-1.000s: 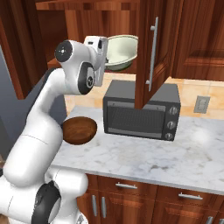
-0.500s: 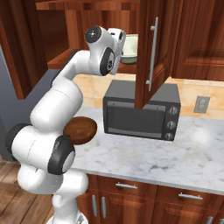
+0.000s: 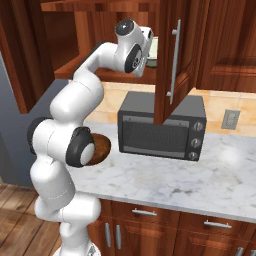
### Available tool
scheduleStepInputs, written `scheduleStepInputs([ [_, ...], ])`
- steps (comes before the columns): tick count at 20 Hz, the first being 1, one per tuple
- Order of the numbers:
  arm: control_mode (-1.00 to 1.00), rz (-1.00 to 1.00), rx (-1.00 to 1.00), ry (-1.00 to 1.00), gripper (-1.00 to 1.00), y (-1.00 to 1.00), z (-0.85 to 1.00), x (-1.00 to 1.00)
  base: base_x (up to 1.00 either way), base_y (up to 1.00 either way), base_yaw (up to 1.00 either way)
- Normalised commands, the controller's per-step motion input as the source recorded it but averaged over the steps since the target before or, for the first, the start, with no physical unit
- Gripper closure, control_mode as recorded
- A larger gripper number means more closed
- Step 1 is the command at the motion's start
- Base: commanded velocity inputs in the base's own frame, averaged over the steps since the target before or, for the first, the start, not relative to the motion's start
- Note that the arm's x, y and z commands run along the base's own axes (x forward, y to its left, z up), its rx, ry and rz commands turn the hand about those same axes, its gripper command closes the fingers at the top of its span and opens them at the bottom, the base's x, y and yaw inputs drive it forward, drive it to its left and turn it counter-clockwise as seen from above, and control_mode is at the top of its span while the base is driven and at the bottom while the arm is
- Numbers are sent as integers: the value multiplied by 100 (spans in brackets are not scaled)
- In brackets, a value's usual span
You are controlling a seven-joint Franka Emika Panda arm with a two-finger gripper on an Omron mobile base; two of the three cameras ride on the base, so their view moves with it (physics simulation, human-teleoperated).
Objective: Open the cabinet. Pick the bowls from the counter and place them in the cabinet. Then close the cabinet.
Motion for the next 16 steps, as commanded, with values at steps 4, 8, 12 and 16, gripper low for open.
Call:
scheduleStepInputs([
  [4,-100,0,-1,0,100,-12,-24,20,0,0,0],
  [8,-100,0,-4,0,100,-4,-64,9,0,0,0],
  [12,-100,1,0,0,100,0,-31,0,0,0,0],
  [16,-100,0,0,0,100,0,-1,-35,0,0,0],
])
